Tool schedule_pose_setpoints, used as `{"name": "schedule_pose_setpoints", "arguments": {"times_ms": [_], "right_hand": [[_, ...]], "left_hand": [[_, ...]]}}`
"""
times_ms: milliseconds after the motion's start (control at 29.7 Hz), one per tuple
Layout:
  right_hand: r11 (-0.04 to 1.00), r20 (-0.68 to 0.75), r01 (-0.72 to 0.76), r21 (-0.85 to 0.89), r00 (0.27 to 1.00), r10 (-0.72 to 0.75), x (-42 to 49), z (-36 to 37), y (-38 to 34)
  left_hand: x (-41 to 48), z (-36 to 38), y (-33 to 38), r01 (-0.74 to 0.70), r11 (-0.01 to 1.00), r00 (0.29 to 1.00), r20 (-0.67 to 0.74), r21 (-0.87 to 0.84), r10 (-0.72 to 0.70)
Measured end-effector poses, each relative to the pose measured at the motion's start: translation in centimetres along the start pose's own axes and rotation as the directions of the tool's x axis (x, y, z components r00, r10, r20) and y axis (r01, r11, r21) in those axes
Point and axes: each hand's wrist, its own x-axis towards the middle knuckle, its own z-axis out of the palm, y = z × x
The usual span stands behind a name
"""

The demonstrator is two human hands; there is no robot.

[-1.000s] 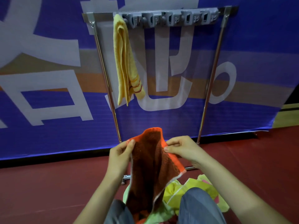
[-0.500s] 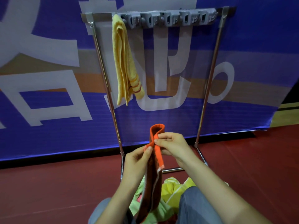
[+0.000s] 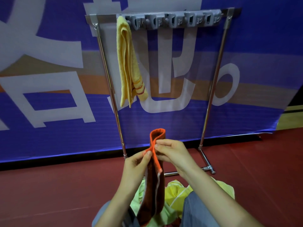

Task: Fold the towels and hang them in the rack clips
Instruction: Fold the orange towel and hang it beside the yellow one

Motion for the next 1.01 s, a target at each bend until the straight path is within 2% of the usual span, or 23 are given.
{"name": "schedule_pose_setpoints", "arguments": {"times_ms": [269,404,572,707,842,1010], "right_hand": [[1.0,0.043,0.018,-0.021,0.999,-0.017,-0.1,0.2,0.2],[1.0,0.069,0.014,-0.025,0.998,-0.013,-0.1,0.2,0.4],[0.999,0.112,0.005,-0.038,0.994,-0.001,-0.4,-0.3,0.4],[0.978,0.184,0.112,-0.174,0.98,-0.079,-0.5,-1.4,0.1],[0.896,0.234,0.224,-0.384,0.962,-0.141,-0.1,-2.1,-0.3],[0.823,0.205,0.346,-0.45,0.937,-0.282,0.0,-2.4,-0.4]], "left_hand": [[0.0,-0.4,0.2,0.034,0.998,0.999,0.041,-0.048,-0.032],[0.1,-1.0,0.0,0.056,0.998,0.998,0.037,0.023,-0.057],[0.2,-1.7,0.6,0.084,0.994,0.984,0.15,0.067,-0.093],[0.6,-2.3,1.1,0.084,0.99,0.957,0.268,0.11,-0.111],[0.7,-2.4,1.5,0.129,0.987,0.93,0.335,0.093,-0.153],[0.5,-2.3,1.4,0.159,0.987,0.922,0.353,0.02,-0.156]]}}
